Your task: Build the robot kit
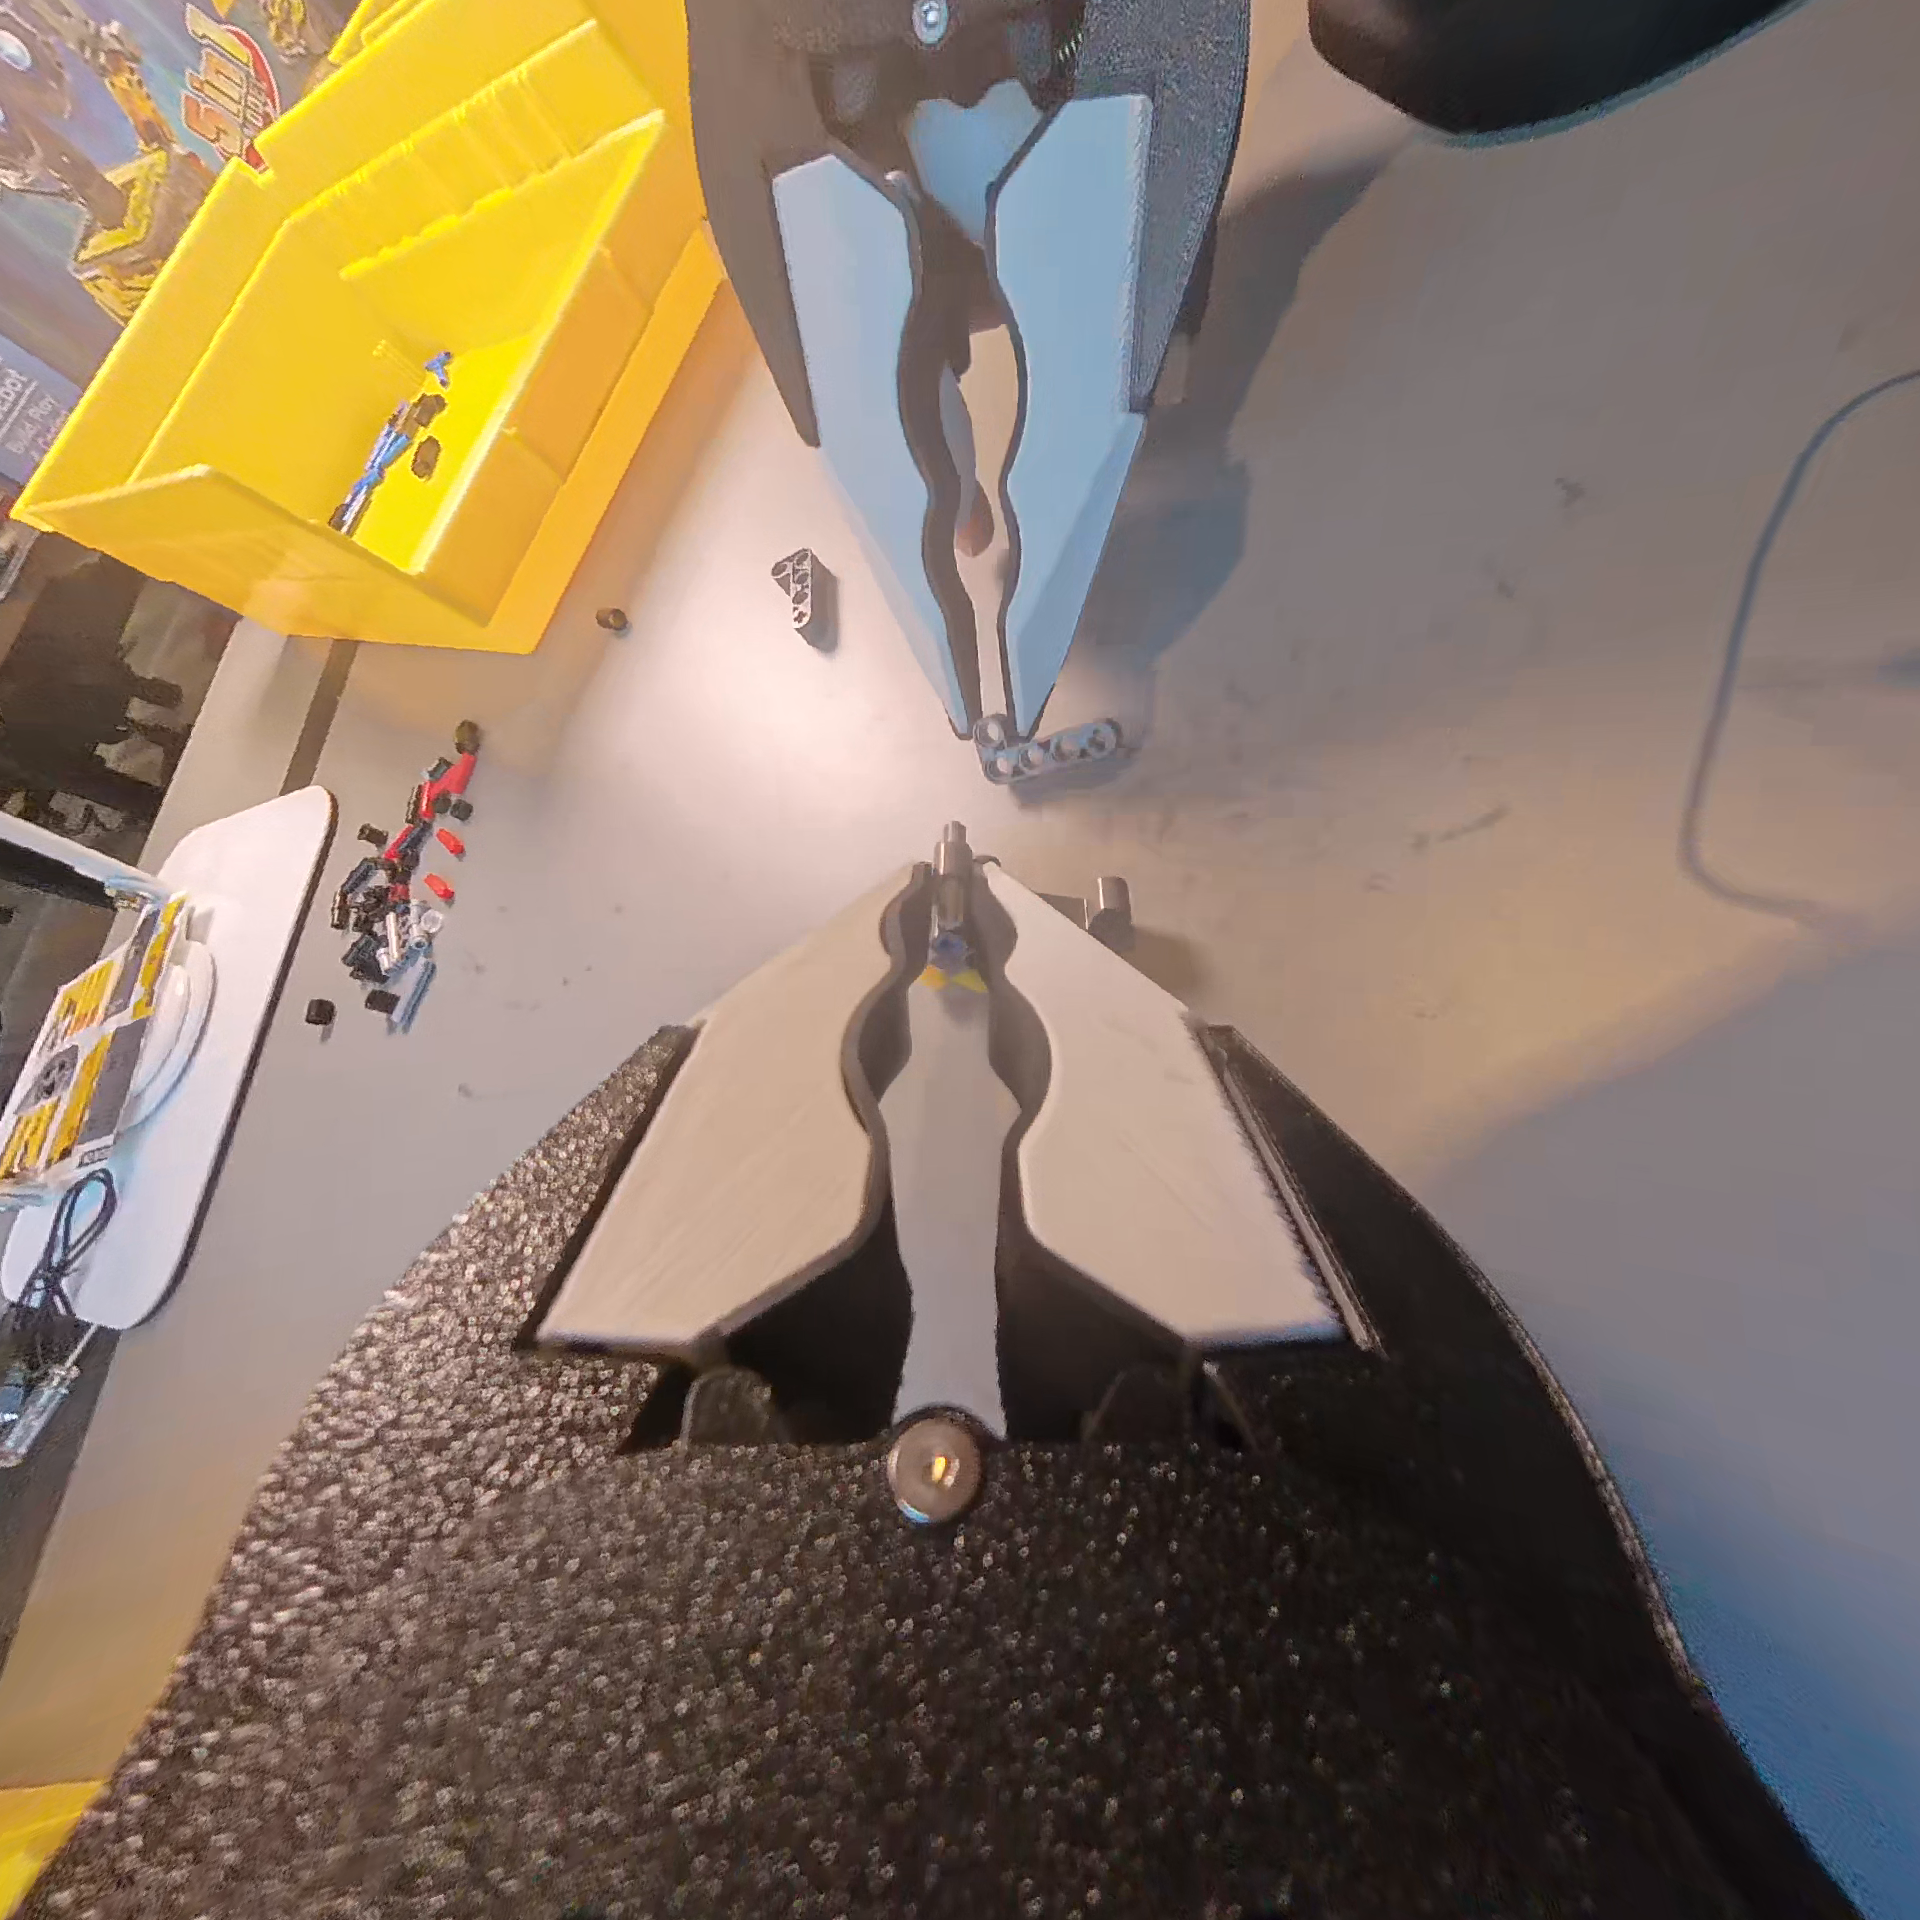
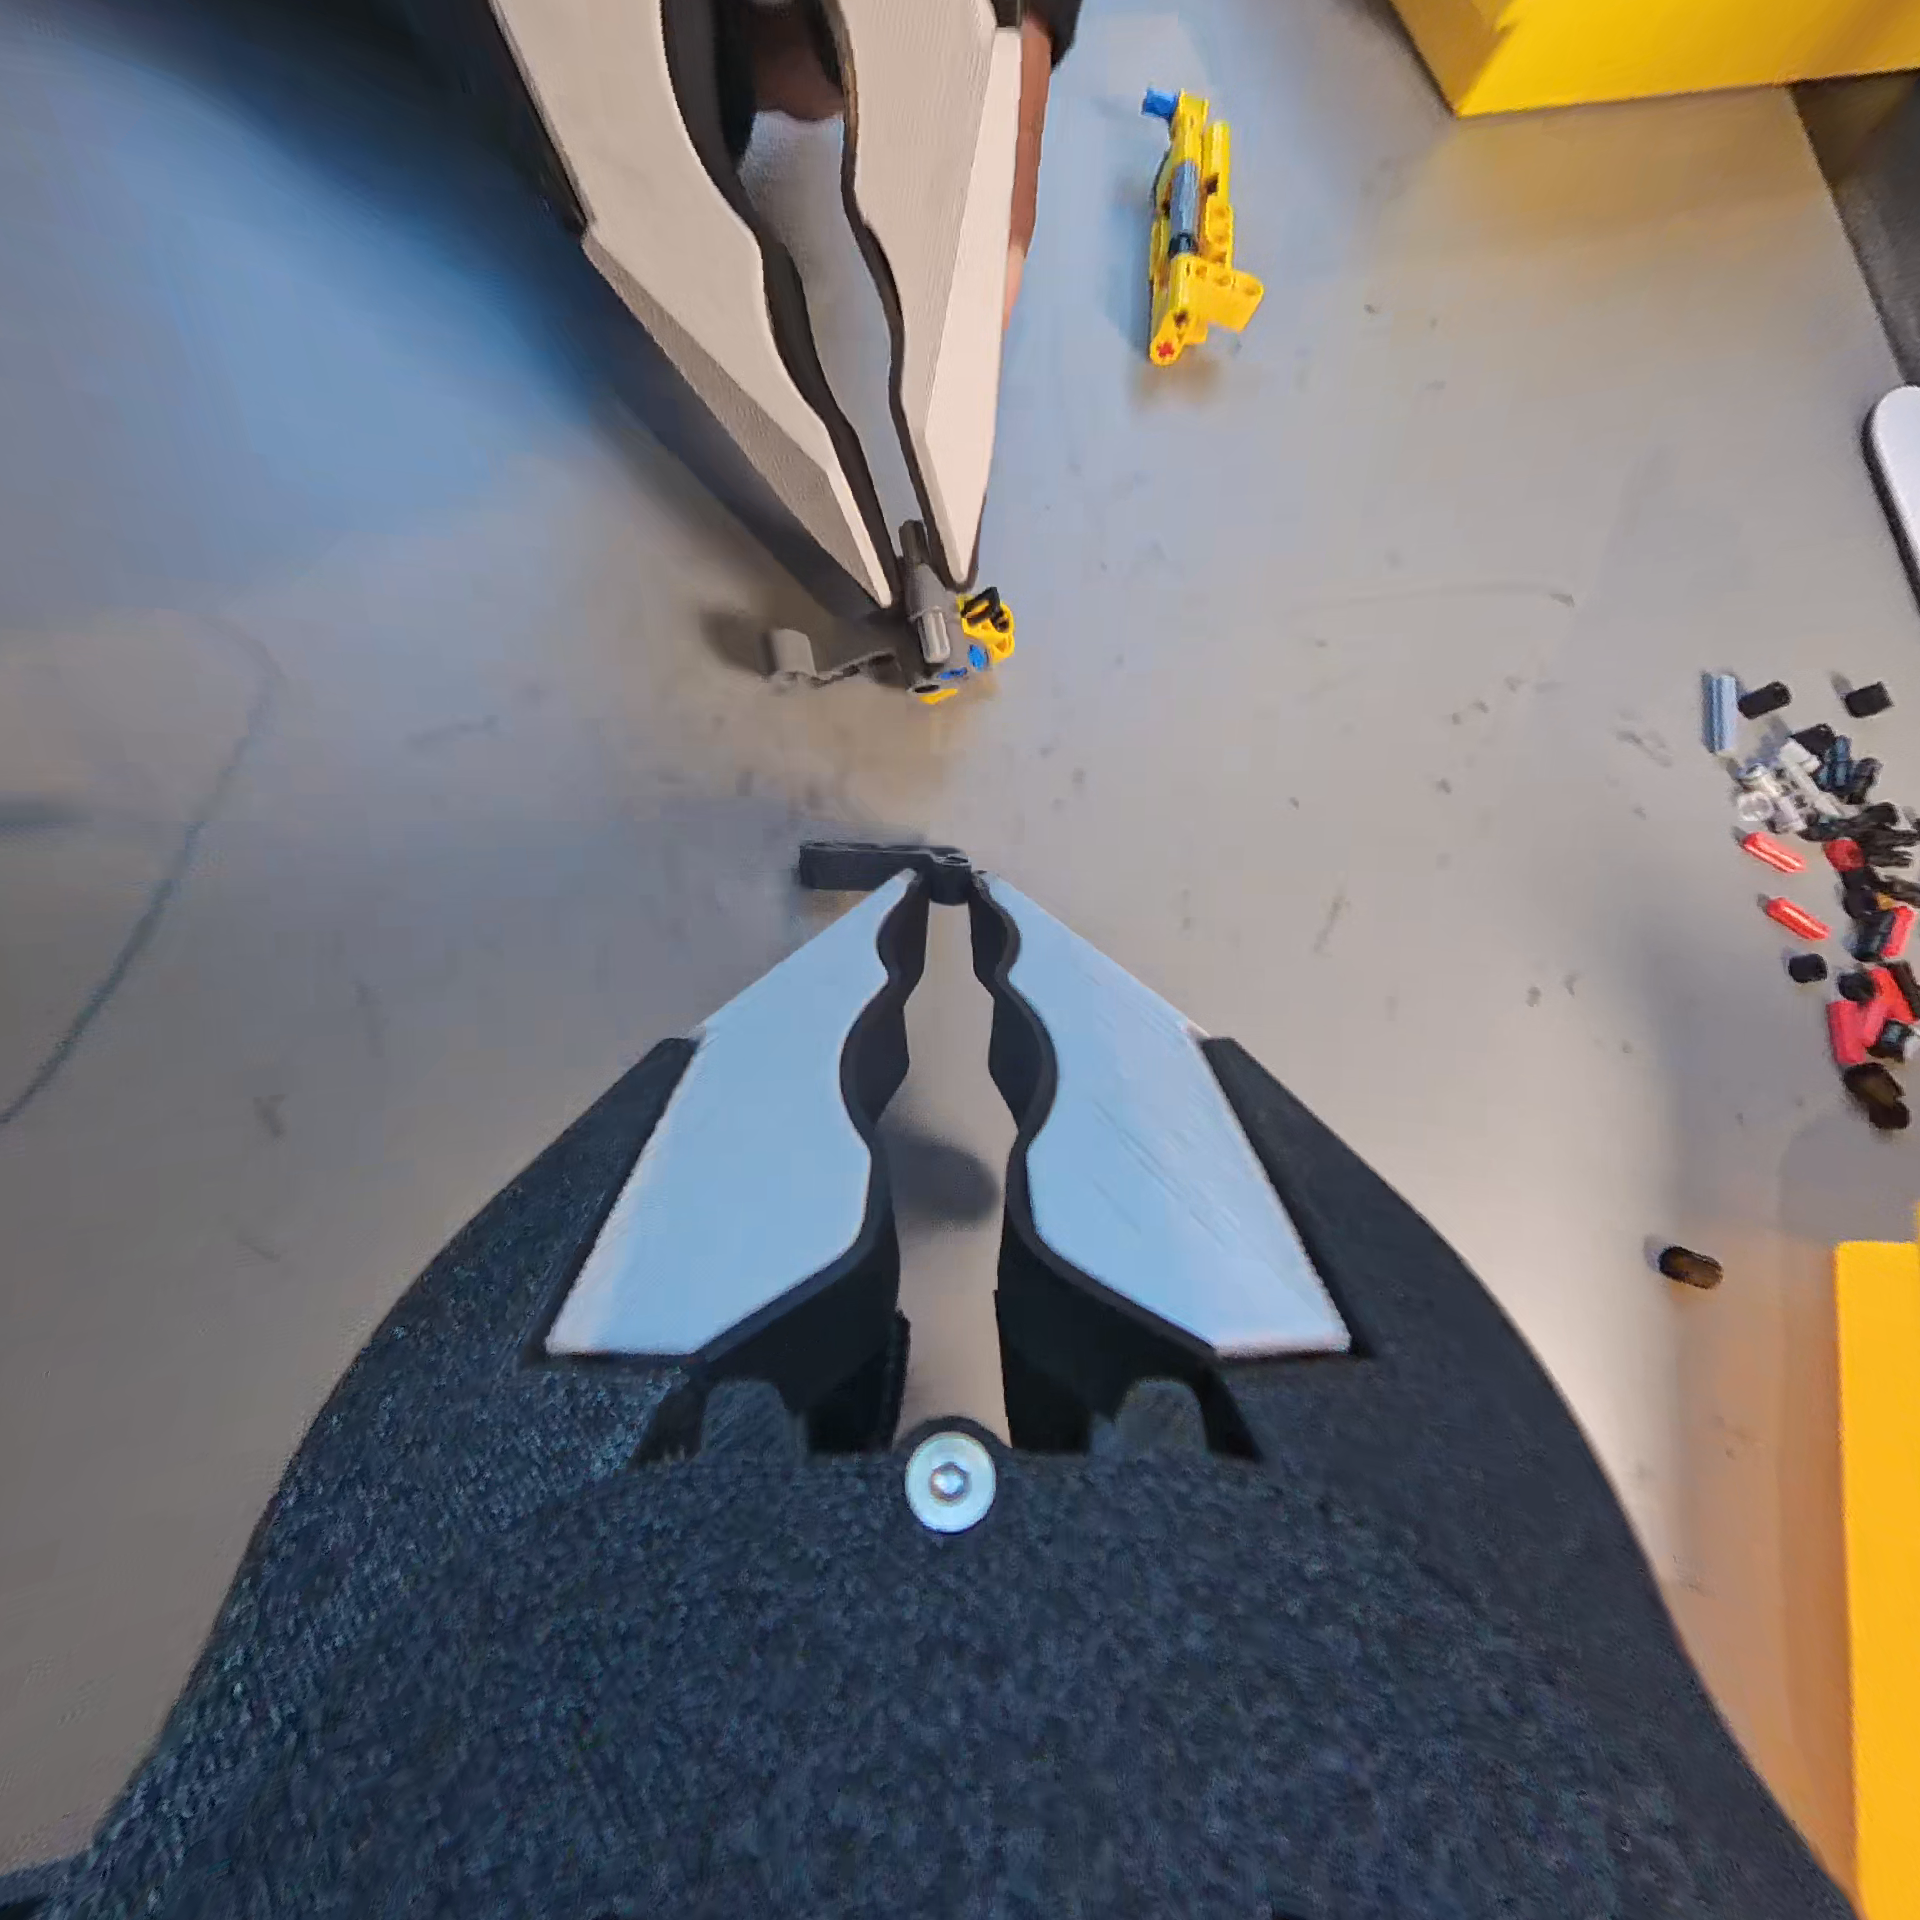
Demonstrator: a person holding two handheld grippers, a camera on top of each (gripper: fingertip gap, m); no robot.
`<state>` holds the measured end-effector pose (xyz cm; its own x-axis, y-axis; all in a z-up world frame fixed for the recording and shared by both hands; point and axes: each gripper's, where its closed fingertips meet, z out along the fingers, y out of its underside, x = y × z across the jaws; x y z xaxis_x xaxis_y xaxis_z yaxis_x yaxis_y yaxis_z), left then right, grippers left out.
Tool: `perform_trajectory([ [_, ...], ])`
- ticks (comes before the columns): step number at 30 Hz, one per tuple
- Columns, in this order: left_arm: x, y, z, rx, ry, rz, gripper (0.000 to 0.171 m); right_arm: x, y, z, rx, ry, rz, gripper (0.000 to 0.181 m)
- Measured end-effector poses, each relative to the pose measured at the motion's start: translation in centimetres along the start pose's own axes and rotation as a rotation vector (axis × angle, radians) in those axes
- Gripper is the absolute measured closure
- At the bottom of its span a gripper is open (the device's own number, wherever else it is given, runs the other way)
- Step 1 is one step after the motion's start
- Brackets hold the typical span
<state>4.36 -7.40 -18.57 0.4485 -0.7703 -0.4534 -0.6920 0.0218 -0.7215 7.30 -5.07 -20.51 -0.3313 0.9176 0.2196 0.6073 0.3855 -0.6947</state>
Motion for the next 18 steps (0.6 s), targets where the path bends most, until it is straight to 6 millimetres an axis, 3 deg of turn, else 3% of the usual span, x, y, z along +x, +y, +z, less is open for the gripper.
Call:
perform_trajectory([
  [18,2.2,0.3,-1.0,-0.029,0.037,0.301,0.165,0.1,0.7,0.2,-0.034,0.027,0.020,0.174],
])
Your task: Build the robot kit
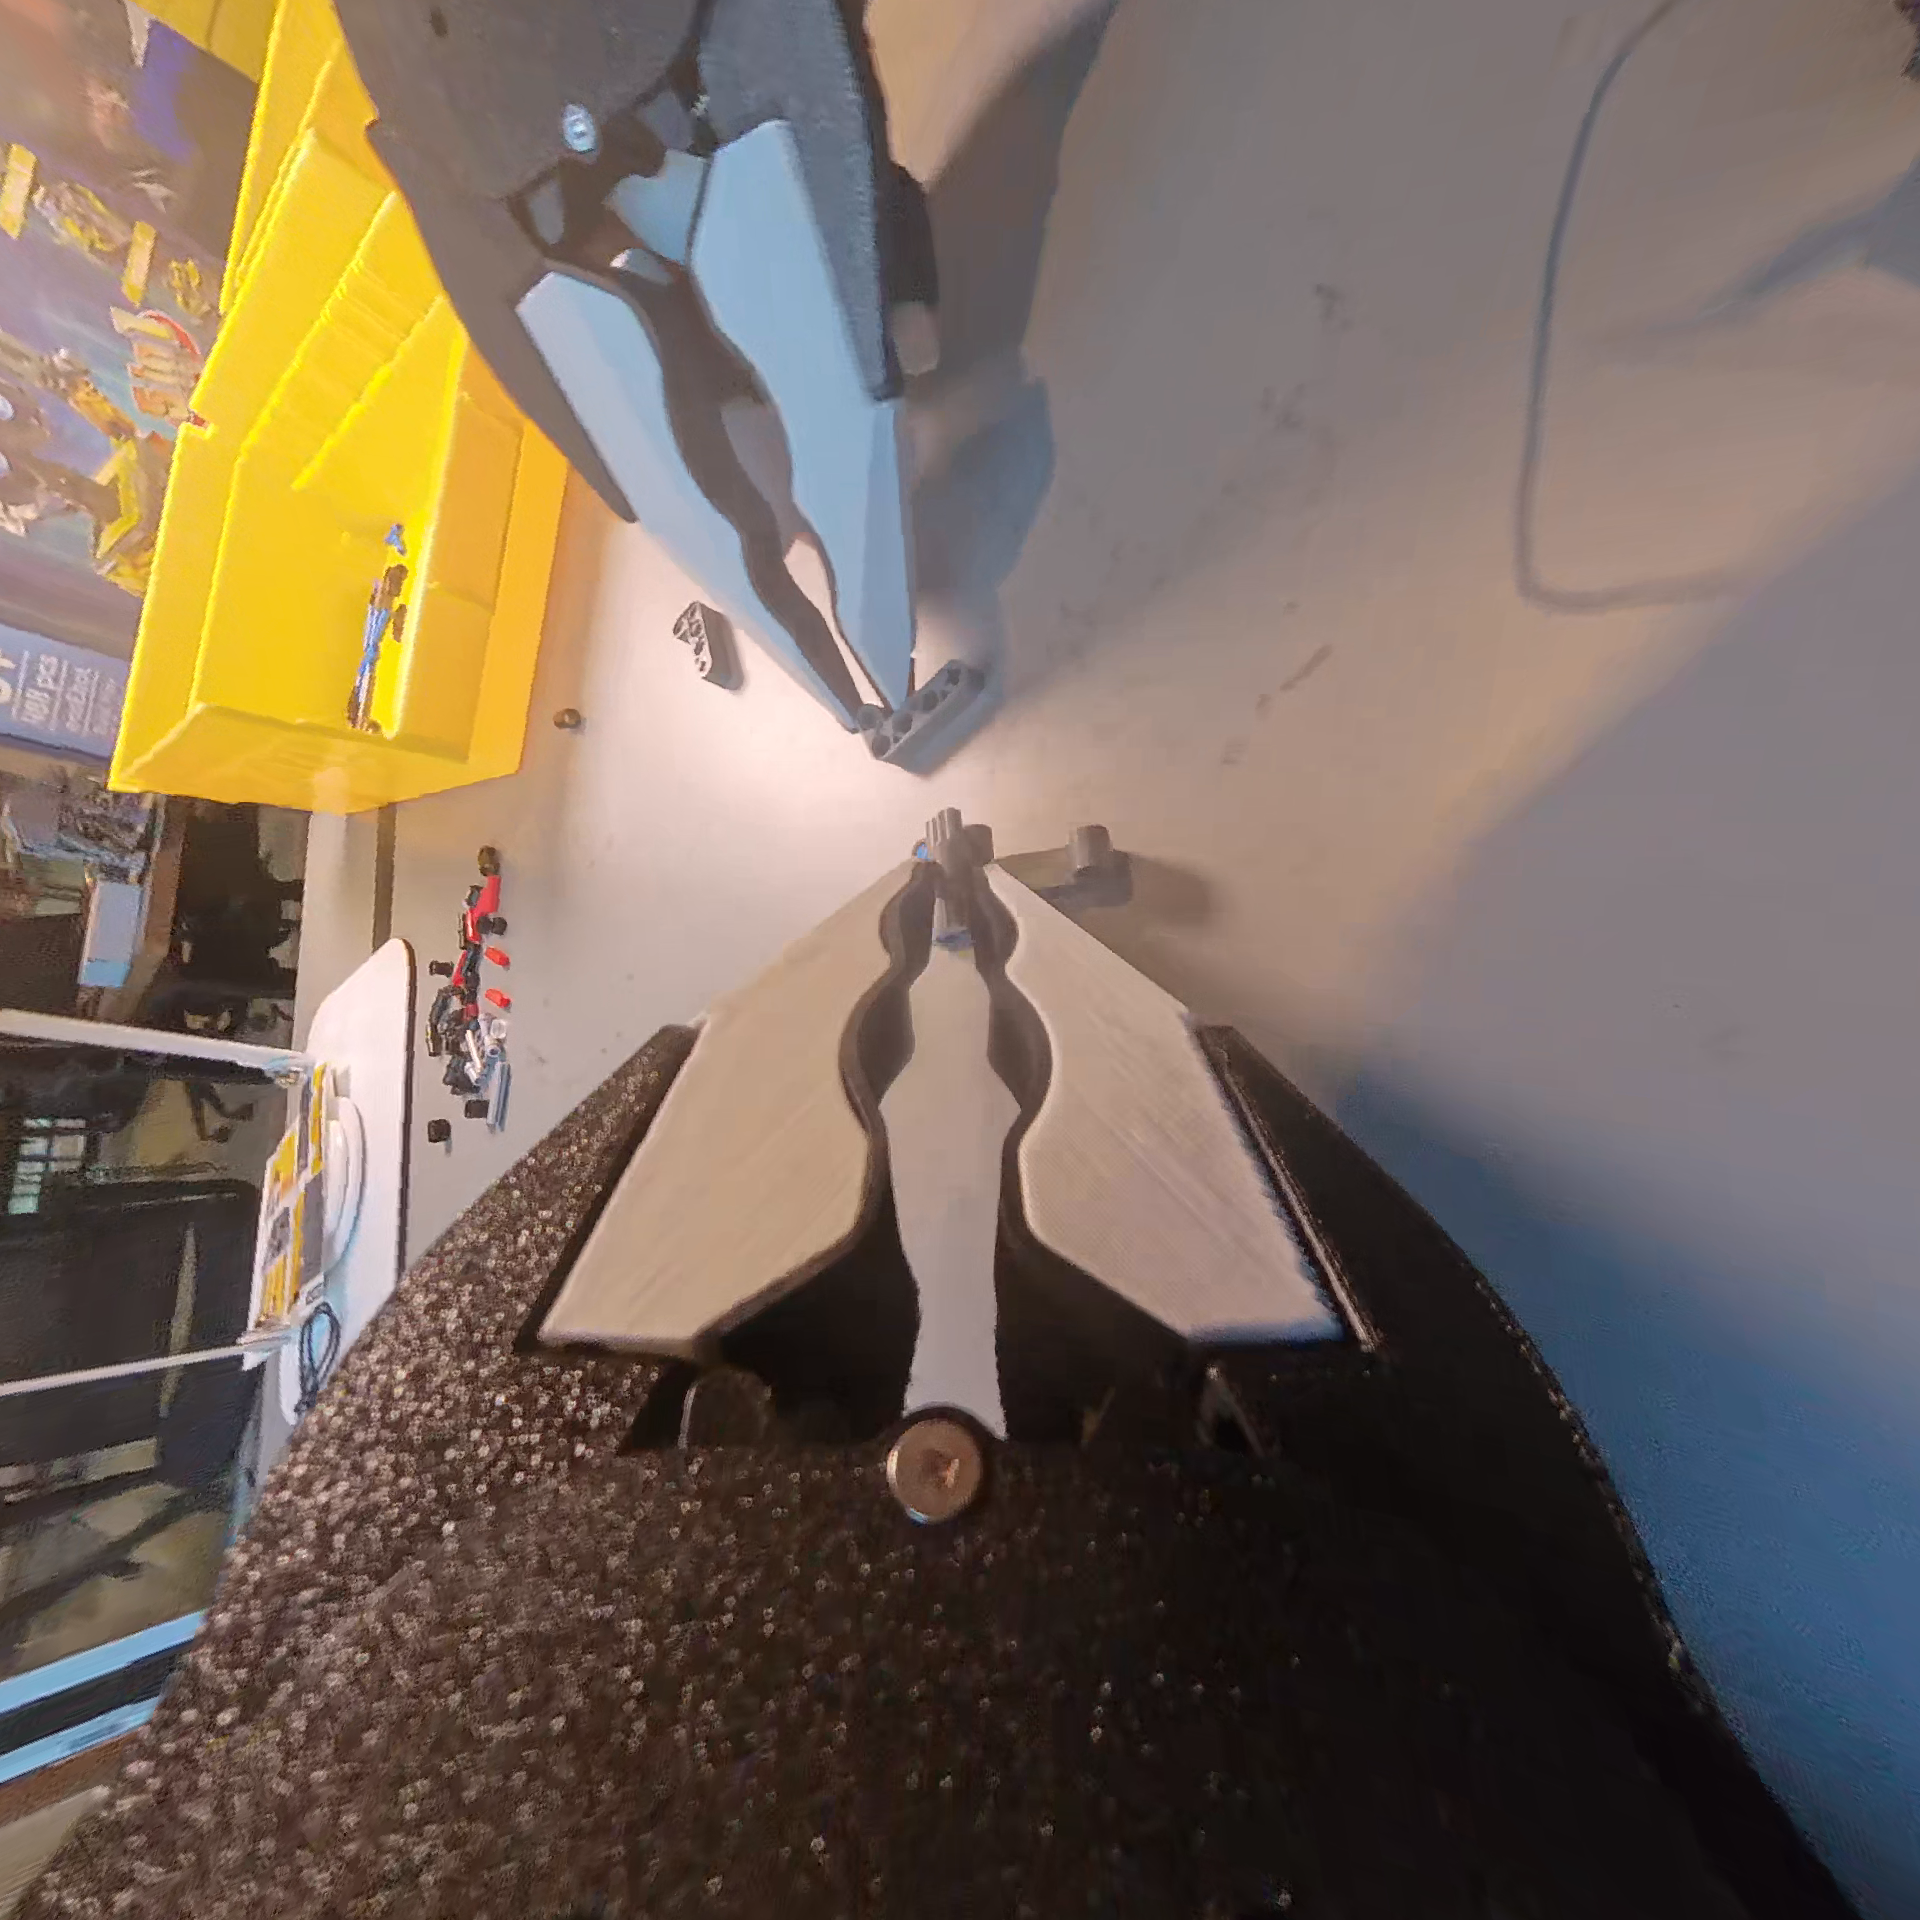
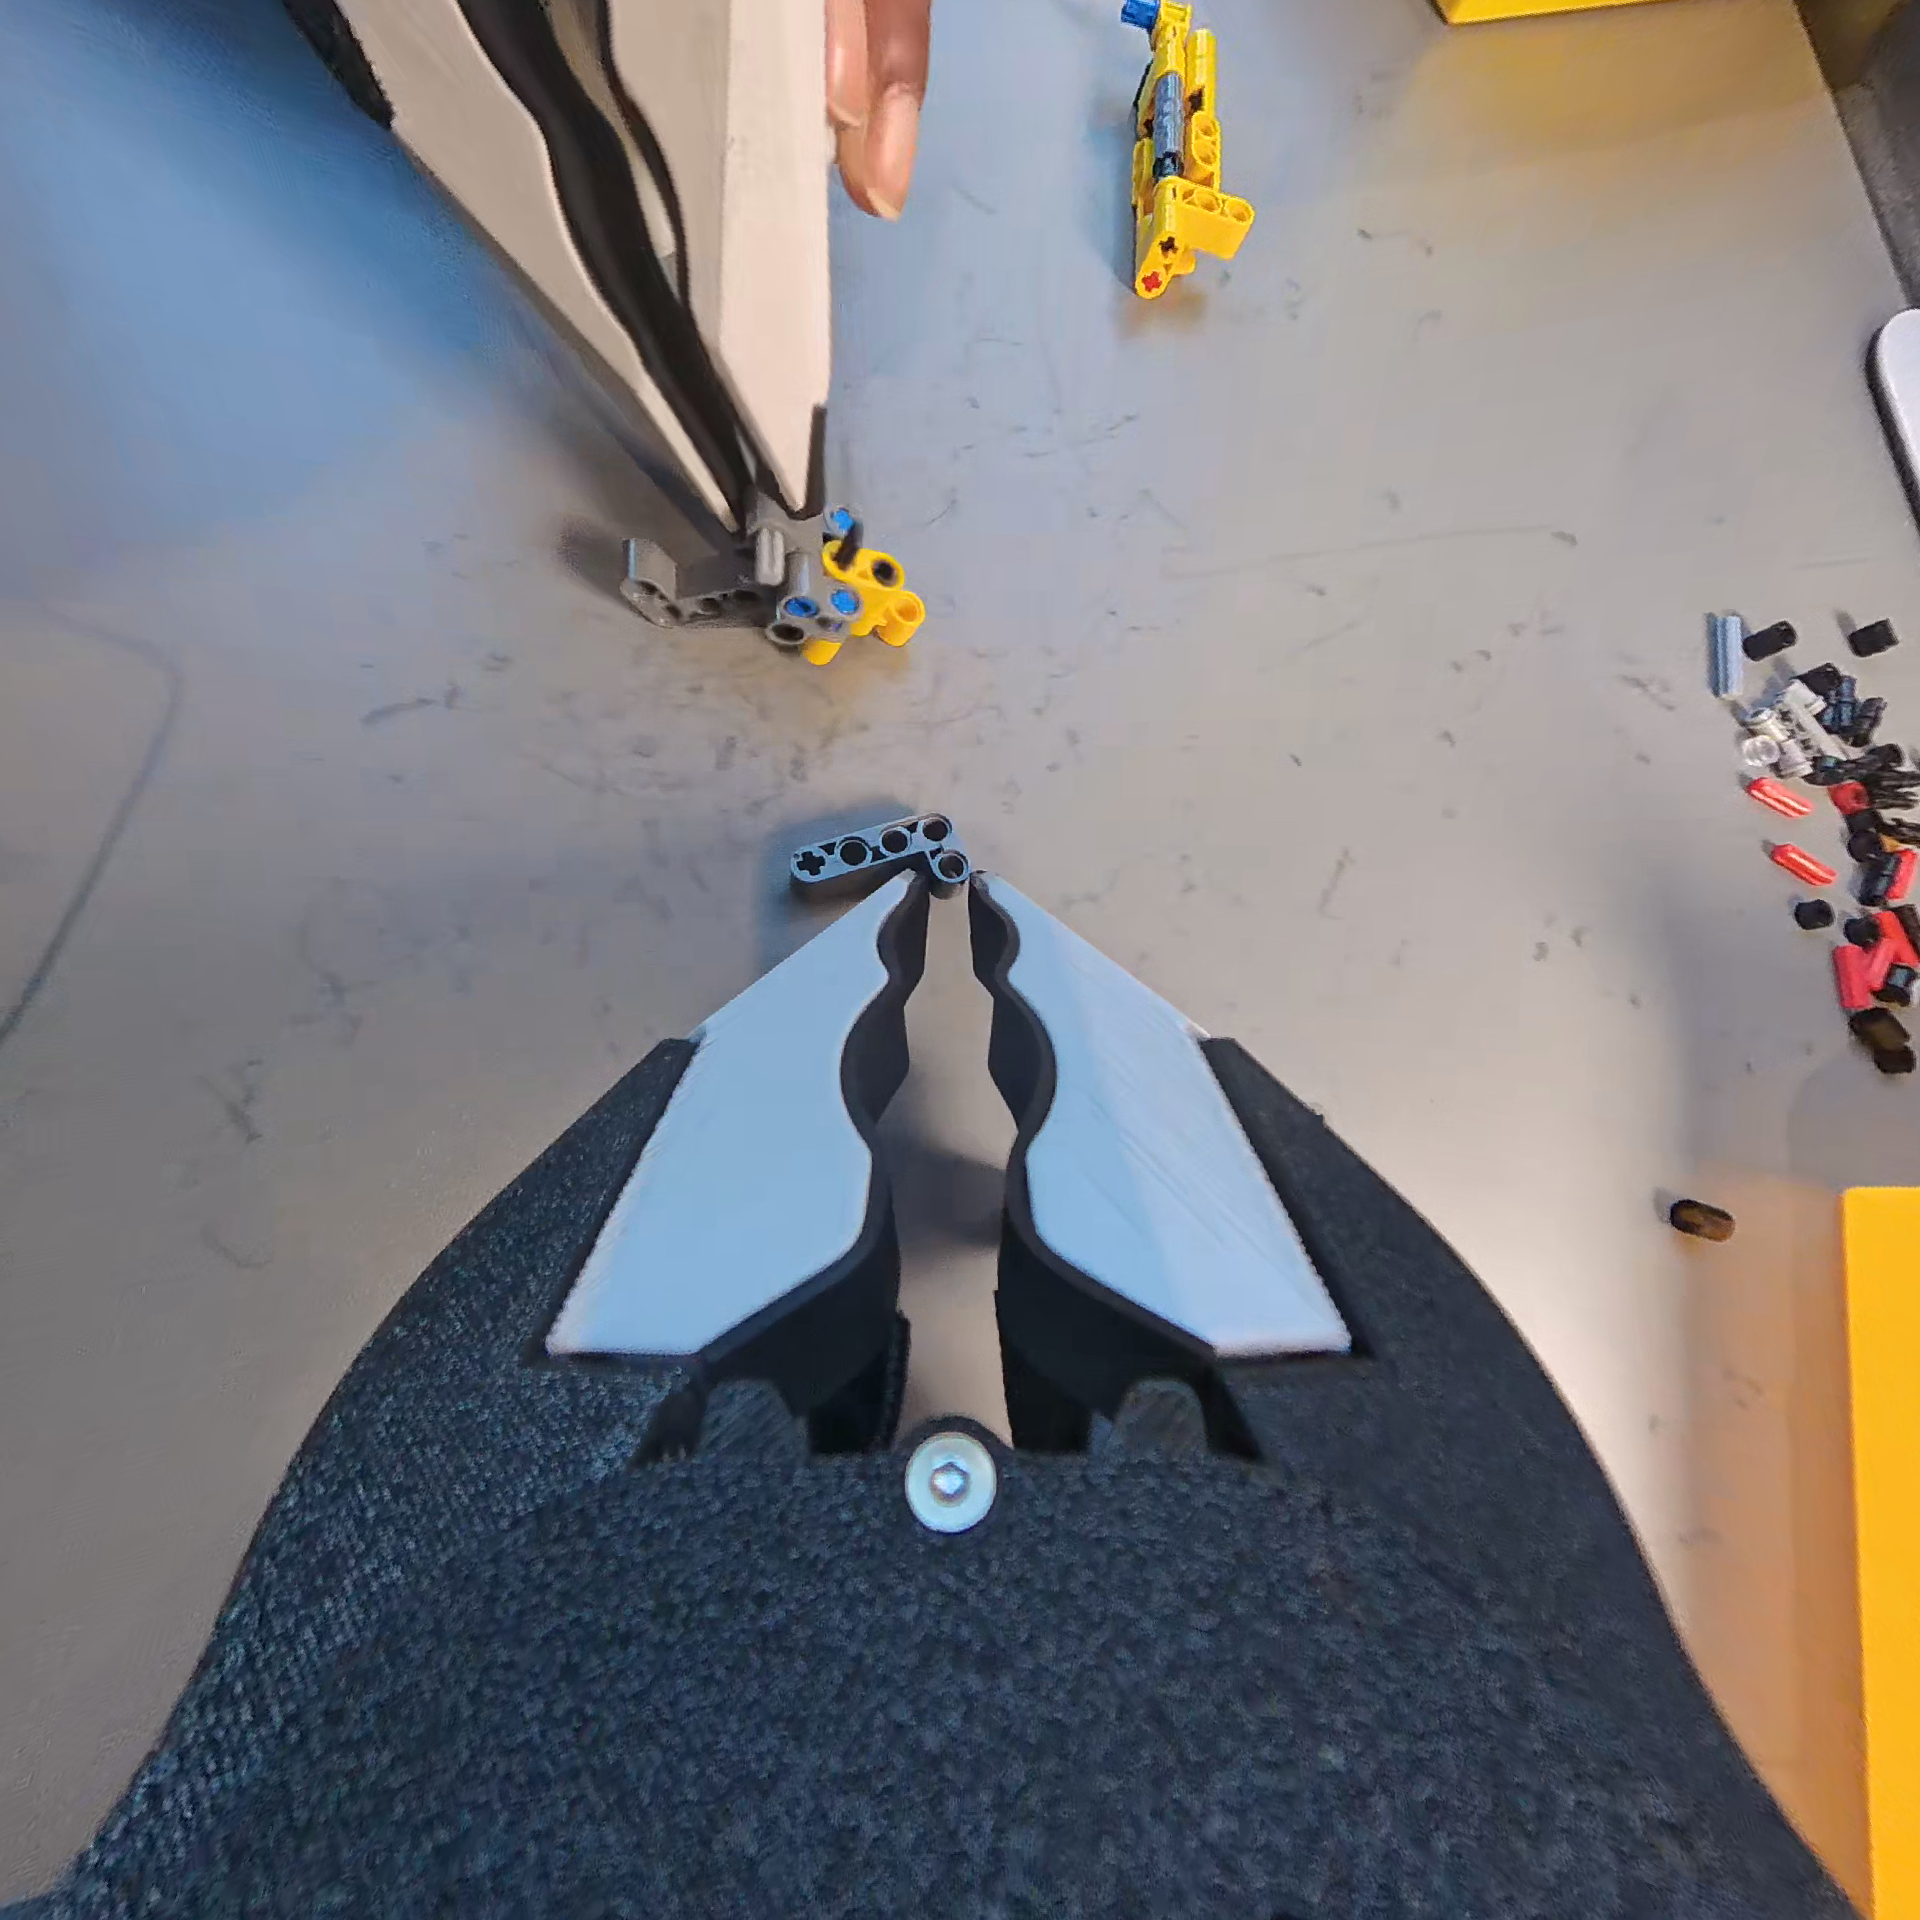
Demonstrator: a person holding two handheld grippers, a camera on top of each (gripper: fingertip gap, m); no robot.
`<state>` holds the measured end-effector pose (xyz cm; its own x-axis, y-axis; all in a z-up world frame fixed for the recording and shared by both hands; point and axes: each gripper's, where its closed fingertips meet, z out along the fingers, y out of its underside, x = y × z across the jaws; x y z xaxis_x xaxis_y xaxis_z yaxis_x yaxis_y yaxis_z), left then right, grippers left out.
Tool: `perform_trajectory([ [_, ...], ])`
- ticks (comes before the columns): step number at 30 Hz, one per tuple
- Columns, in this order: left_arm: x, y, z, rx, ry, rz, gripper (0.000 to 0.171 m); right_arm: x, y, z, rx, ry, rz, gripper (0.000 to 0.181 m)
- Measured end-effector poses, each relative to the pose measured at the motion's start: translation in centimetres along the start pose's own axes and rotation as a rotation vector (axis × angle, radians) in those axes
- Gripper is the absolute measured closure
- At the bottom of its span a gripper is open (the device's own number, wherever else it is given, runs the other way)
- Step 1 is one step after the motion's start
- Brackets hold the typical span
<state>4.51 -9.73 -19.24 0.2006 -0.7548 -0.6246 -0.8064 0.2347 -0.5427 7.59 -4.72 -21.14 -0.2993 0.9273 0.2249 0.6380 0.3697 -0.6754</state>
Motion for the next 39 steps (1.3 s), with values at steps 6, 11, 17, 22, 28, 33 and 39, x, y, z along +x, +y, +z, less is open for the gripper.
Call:
perform_trajectory([
  [6,0.7,0.2,0.2,-0.021,0.027,0.020,0.164,0.0,0.0,0.0,0.002,-0.002,0.000,0.174],
  [11,0.8,0.0,0.1,0.001,0.046,-0.060,0.160,0.0,0.0,-0.1,0.006,-0.005,0.002,0.174],
  [17,-1.1,-1.6,-2.4,0.176,0.074,-0.315,0.147,0.0,0.0,-0.1,0.009,-0.003,0.001,0.173],
  [22,-3.4,-1.8,-3.2,0.297,0.076,-0.622,0.152,0.2,-0.4,-0.3,0.045,-0.004,0.020,0.175],
  [28,-4.5,-3.1,-1.9,0.365,0.092,-0.901,0.144,1.6,-4.8,-2.4,0.298,0.054,0.123,0.175],
  [33,-5.4,-3.6,-1.2,0.349,0.016,-0.955,0.136,2.3,-7.6,-3.4,0.403,0.159,0.129,0.175],
  [39,-6.1,-3.4,-1.6,0.328,-0.085,-0.870,0.157,2.9,-8.1,-4.0,0.434,0.218,0.136,0.176],
])
